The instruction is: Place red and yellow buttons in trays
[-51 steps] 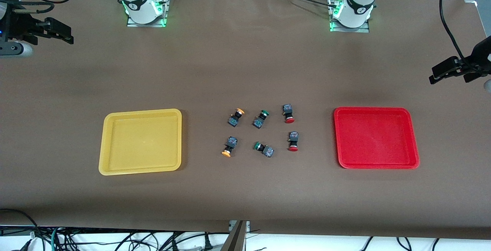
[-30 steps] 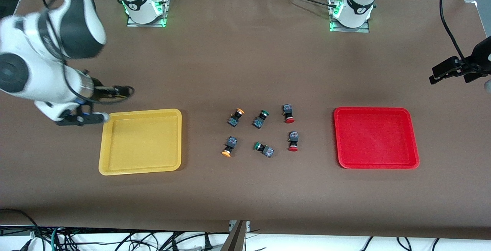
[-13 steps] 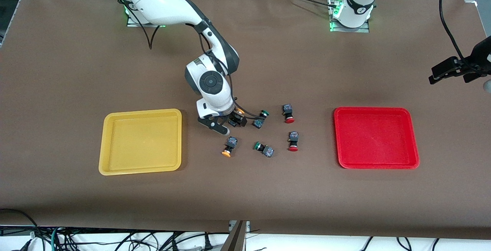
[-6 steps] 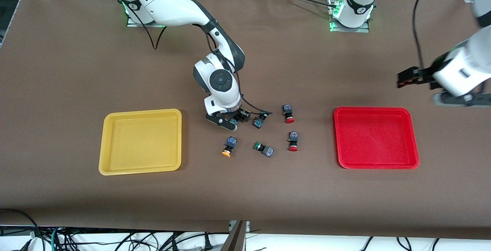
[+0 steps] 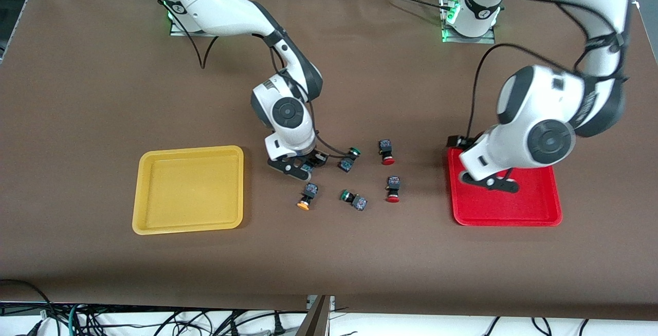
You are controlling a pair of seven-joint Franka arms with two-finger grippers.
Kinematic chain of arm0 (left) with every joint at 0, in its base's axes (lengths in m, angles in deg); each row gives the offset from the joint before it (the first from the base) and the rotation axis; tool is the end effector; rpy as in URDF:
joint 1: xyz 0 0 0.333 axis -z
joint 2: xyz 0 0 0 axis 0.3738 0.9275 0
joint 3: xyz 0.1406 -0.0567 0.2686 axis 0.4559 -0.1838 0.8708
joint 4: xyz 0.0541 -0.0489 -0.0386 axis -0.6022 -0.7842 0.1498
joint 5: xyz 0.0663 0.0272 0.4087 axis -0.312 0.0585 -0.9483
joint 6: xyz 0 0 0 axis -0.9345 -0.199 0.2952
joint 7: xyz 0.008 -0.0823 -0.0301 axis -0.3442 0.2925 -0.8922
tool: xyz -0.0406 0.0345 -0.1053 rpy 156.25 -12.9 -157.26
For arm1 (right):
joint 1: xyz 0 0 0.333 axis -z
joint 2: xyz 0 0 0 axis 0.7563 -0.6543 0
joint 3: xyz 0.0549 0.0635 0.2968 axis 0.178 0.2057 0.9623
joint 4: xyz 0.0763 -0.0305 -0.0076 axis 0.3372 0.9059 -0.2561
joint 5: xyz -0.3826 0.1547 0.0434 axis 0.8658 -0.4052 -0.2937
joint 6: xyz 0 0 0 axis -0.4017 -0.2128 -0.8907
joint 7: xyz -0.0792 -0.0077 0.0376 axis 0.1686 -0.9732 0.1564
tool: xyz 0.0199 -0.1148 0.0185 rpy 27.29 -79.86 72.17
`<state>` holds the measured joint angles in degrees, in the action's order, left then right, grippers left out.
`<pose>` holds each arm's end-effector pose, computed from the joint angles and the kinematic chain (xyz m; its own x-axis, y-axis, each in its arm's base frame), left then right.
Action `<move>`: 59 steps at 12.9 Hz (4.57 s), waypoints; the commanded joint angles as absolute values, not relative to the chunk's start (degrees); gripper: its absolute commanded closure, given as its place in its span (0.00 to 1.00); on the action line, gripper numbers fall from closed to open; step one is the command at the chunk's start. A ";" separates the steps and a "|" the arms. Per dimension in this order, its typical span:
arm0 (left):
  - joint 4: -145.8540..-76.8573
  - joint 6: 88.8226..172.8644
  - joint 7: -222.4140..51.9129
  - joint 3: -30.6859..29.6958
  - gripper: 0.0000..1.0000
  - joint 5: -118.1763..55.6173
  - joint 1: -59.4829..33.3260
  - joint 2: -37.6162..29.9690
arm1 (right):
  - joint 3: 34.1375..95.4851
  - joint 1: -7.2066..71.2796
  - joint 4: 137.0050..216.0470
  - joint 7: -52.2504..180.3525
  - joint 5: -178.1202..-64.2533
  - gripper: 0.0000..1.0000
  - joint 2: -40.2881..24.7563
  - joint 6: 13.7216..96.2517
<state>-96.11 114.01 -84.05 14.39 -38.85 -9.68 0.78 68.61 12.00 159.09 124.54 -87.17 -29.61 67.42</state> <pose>0.6619 -0.1822 0.3287 0.9531 -0.1670 -0.2526 -0.1650 -0.9859 0.0290 0.6019 0.4360 0.1977 0.9321 -0.3622 -0.0057 -0.3622 -0.9317 -0.0270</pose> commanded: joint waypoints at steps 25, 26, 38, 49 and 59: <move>-105.95 129.43 -79.32 15.46 0.98 -48.18 -9.09 3.34 | 68.94 36.68 159.16 83.27 -87.68 0.00 -23.85 51.25; -106.04 129.69 -71.58 15.46 0.95 -48.18 -12.17 3.77 | 68.86 33.52 159.07 89.06 -87.25 0.00 -23.77 51.69; -108.85 129.54 -75.29 5.64 0.00 -47.57 -19.58 2.38 | 68.07 12.76 155.48 124.45 -86.54 0.00 -35.88 81.48; -111.91 140.67 -122.74 -3.35 0.00 -45.98 -9.13 9.40 | 67.27 11.96 149.84 123.93 -85.75 1.00 -41.26 83.86; -113.87 137.56 -120.91 -2.91 1.00 -48.71 -11.49 5.29 | 66.22 26.36 150.54 93.03 -90.13 1.00 -28.07 55.49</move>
